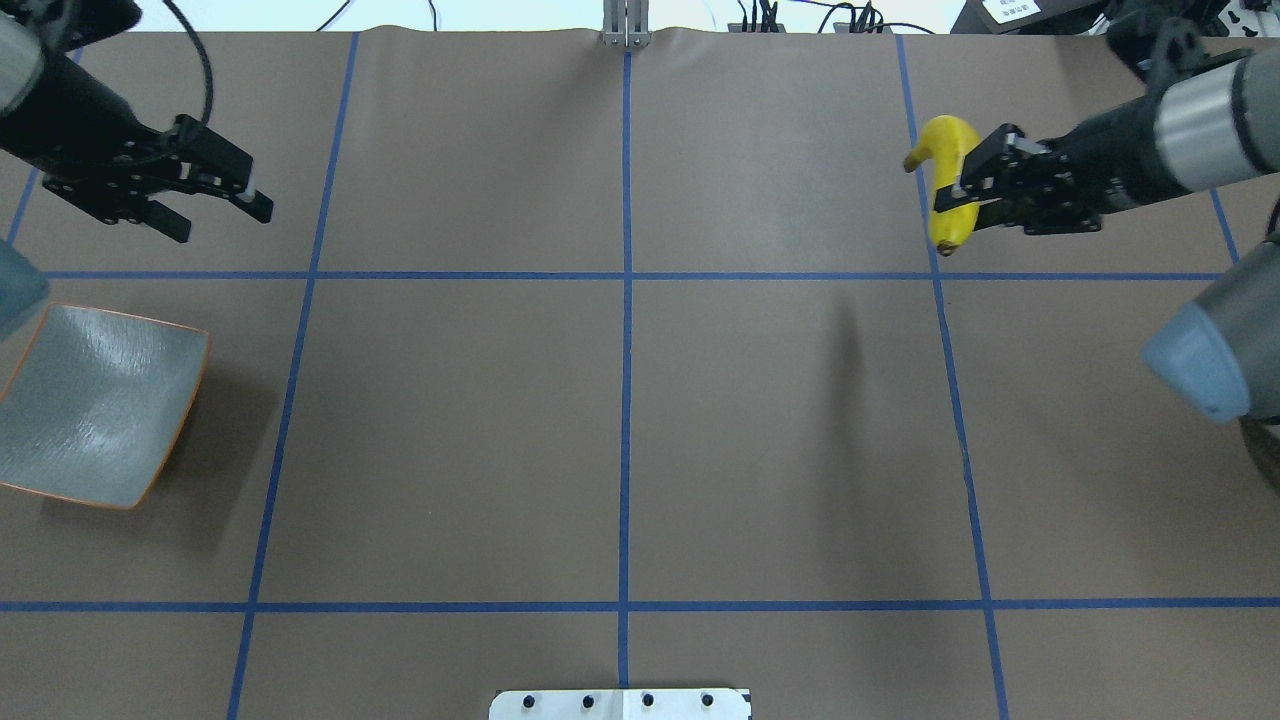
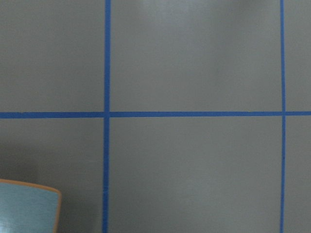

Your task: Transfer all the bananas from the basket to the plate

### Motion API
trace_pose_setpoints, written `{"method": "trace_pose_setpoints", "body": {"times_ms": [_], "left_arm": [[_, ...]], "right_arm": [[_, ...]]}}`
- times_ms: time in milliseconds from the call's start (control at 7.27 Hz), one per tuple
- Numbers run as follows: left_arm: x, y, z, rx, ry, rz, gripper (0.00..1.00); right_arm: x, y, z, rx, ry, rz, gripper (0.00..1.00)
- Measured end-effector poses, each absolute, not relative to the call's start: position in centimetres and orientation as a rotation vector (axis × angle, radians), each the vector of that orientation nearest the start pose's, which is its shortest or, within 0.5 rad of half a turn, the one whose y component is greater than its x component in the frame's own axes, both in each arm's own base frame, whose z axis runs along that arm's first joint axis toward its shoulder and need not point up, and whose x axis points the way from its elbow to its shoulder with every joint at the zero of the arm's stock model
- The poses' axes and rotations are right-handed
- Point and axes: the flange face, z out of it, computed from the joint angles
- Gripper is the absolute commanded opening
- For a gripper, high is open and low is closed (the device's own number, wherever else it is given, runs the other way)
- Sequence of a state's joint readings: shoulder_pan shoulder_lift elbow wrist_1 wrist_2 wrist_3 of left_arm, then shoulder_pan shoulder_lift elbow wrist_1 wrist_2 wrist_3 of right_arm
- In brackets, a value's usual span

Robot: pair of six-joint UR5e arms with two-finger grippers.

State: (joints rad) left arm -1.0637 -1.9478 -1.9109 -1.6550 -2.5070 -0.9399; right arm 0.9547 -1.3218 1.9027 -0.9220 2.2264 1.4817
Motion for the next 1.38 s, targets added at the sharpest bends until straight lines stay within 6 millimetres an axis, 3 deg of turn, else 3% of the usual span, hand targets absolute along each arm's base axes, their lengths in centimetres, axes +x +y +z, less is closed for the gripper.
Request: {"method": "trace_pose_setpoints", "body": {"times_ms": [275,550,825,963,1376], "left_arm": [[27.0,-52.5,22.4,-0.101,1.186,-0.061,0.99],[30.1,-54.0,21.4,-0.139,1.285,-0.121,0.99],[32.6,-54.0,21.2,-0.161,1.381,-0.141,0.99],[33.3,-53.8,20.9,-0.168,1.397,-0.137,0.99],[36.1,-52.2,18.6,-0.216,1.422,-0.134,0.99]], "right_arm": [[-35.5,-42.8,23.1,0.128,-1.381,0.334,0.0],[-42.2,-36.9,19.5,0.156,-1.438,0.32,0.0],[-45.7,-32.4,16.9,0.163,-1.488,0.335,0.0],[-46.4,-31.0,15.8,0.168,-1.512,0.334,0.0],[-47.5,-29.1,13.6,0.174,-1.551,0.305,0.0]]}}
